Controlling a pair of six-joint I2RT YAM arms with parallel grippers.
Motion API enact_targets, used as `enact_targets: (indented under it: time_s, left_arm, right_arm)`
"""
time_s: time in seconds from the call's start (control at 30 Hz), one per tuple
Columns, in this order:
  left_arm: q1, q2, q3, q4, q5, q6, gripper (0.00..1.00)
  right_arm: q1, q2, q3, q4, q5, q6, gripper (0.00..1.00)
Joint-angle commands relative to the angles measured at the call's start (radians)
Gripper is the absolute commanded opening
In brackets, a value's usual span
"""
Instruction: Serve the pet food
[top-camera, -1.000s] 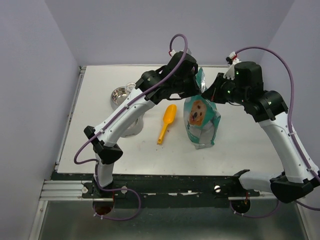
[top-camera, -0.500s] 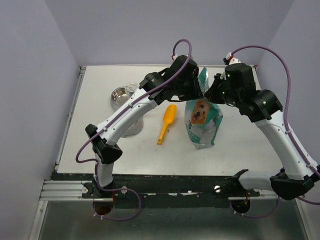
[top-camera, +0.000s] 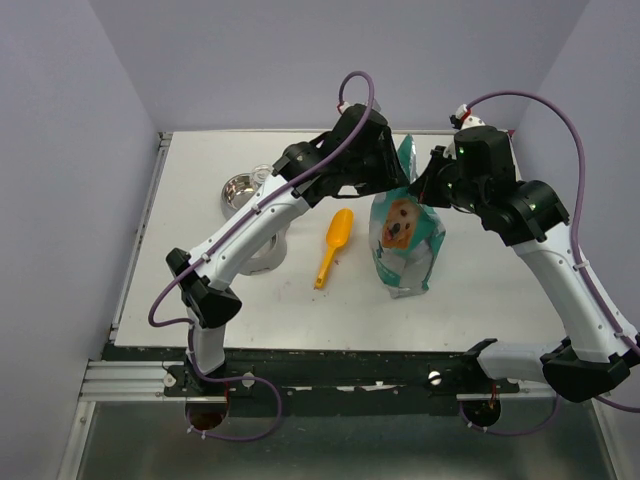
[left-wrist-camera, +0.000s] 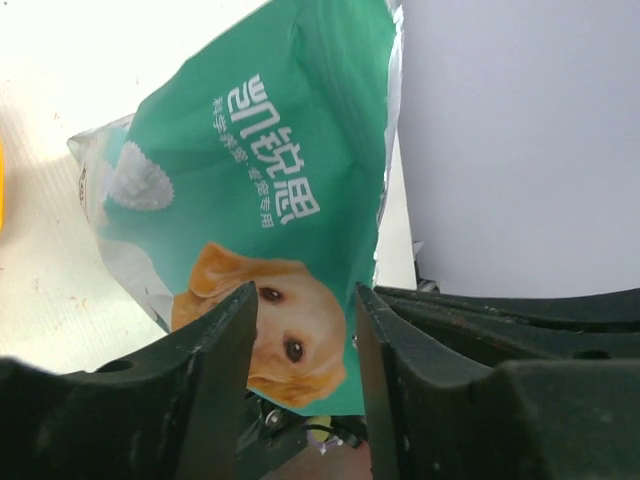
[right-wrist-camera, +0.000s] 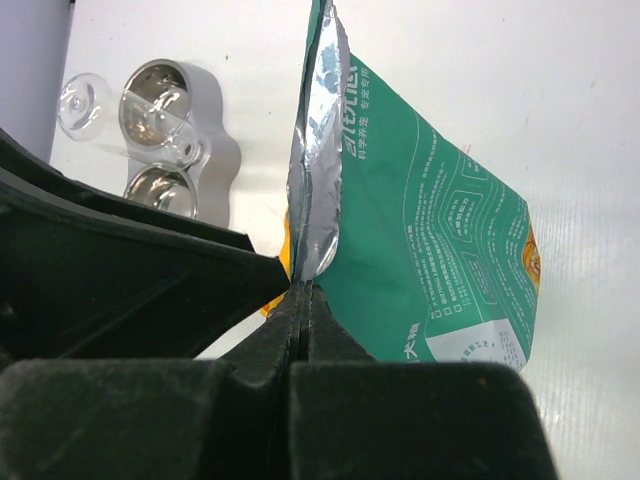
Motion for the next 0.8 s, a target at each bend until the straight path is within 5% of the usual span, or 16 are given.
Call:
enact_targets:
  time_s: [0.0, 0.17, 0.57, 0.77]
  left_arm:
    - [0.009, -0.034, 0.038, 0.067, -0.006, -0.001, 0.56]
    - [0.007, -0.045, -0.001, 0.085, 0.012, -0.008, 0.59]
    - [0.007, -0.035, -0.039, 0.047, 0.010, -0.009, 0.29]
    - [0.007, -0.003, 0.019, -0.014, -0.006, 0.015, 0.02]
  right_arm:
    - [-0.001, -0.005, -0.014, -0.015, -0.038, 0.009, 0.00]
    - [-0.001, -0.005, -0.012, -0.010, -0.053, 0.012, 0.00]
    - [0.001, -0.005, -0.008, -0.007, -0.056, 0.014, 0.00]
    - [0.001, 0.004, -0.003, -0.018, -0.034, 0.001, 0.00]
